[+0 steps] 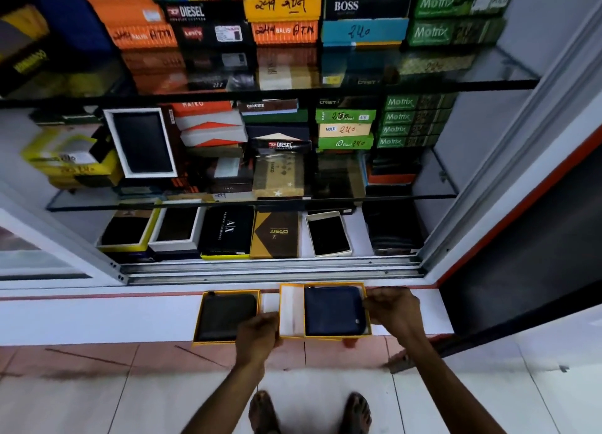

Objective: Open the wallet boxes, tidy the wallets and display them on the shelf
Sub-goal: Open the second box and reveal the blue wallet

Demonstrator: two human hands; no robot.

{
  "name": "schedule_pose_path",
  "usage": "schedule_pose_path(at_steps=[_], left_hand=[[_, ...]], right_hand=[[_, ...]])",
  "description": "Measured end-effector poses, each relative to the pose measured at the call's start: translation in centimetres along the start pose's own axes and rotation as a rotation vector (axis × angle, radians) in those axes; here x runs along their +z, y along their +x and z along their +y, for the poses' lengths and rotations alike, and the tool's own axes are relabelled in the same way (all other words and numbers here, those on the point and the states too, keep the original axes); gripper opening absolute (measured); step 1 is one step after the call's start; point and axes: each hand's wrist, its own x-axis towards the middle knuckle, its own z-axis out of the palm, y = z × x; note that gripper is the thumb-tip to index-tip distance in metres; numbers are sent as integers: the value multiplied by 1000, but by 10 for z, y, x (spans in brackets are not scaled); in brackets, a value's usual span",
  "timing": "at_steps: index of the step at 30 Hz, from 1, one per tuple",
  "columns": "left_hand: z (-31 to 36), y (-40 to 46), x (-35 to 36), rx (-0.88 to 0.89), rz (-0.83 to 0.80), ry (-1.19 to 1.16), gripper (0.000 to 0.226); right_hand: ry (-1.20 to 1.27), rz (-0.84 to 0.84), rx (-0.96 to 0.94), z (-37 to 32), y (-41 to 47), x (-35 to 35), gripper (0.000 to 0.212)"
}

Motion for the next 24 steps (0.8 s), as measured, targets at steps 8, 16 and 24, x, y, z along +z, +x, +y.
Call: schedule_pose_path(at_steps=[8, 16, 24], left_hand=[[5, 7, 18, -125, -36, 6, 16], [2, 9, 17, -110, -57, -40, 17], [3, 9, 14, -127, -112, -102, 34]], right_hand=[[-76, -29, -78, -12, -5, 24, 10], [-312, -200, -24, -21, -16, 56, 29], [-274, -80, 136, -29, -14, 61, 38]])
